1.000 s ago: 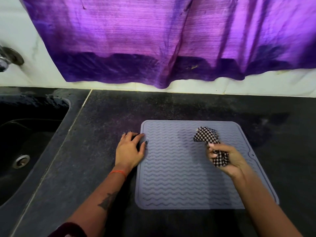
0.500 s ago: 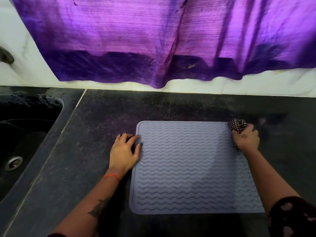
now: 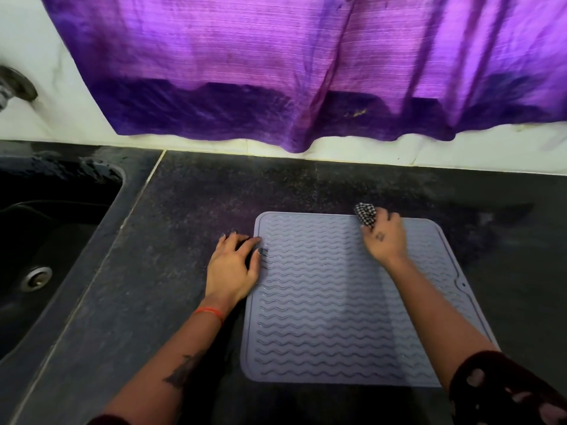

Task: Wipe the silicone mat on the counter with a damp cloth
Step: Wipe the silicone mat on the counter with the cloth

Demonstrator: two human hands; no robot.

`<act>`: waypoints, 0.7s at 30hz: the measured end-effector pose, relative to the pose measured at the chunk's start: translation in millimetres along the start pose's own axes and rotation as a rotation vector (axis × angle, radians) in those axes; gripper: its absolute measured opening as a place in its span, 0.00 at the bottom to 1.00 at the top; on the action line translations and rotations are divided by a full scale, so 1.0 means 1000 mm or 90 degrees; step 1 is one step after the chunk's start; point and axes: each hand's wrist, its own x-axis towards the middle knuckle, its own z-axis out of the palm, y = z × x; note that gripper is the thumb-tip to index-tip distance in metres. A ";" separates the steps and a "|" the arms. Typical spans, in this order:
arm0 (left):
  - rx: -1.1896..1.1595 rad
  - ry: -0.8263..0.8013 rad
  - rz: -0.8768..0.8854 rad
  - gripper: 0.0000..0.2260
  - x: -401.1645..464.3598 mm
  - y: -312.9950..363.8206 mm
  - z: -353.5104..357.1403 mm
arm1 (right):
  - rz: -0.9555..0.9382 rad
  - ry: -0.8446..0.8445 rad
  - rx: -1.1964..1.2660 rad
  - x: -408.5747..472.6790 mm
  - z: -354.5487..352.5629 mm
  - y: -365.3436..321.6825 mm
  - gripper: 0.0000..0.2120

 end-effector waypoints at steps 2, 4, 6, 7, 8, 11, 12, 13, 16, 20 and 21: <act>-0.001 -0.002 -0.001 0.21 0.000 0.000 0.000 | -0.059 -0.027 0.018 -0.006 0.011 -0.025 0.24; -0.004 -0.003 -0.003 0.21 0.000 0.000 0.000 | -0.106 -0.054 0.039 -0.010 0.023 -0.051 0.24; -0.007 -0.007 -0.005 0.21 0.000 -0.001 0.000 | -0.153 -0.076 0.037 -0.013 0.036 -0.076 0.24; -0.007 -0.011 -0.006 0.21 0.000 -0.001 0.000 | -0.176 -0.089 0.034 -0.015 0.042 -0.088 0.24; -0.008 -0.013 -0.008 0.22 0.000 -0.001 -0.001 | -0.195 -0.102 0.033 -0.016 0.048 -0.099 0.24; -0.008 -0.013 -0.005 0.23 0.000 0.001 -0.002 | -0.246 -0.131 0.029 -0.020 0.062 -0.125 0.25; -0.012 -0.013 -0.004 0.24 0.000 0.001 -0.003 | -0.261 -0.137 0.026 -0.021 0.065 -0.131 0.25; -0.025 -0.010 -0.005 0.24 0.000 0.001 -0.004 | -0.275 -0.142 0.025 -0.022 0.067 -0.135 0.25; -0.096 0.023 -0.032 0.24 0.001 0.001 -0.005 | -0.314 -0.156 0.030 -0.029 0.072 -0.140 0.25; -0.174 0.093 -0.065 0.25 -0.001 0.001 -0.010 | -0.352 -0.186 0.045 -0.049 0.069 -0.136 0.26; -0.204 0.111 -0.077 0.25 -0.002 0.001 -0.011 | -0.364 -0.196 0.046 -0.057 0.067 -0.134 0.26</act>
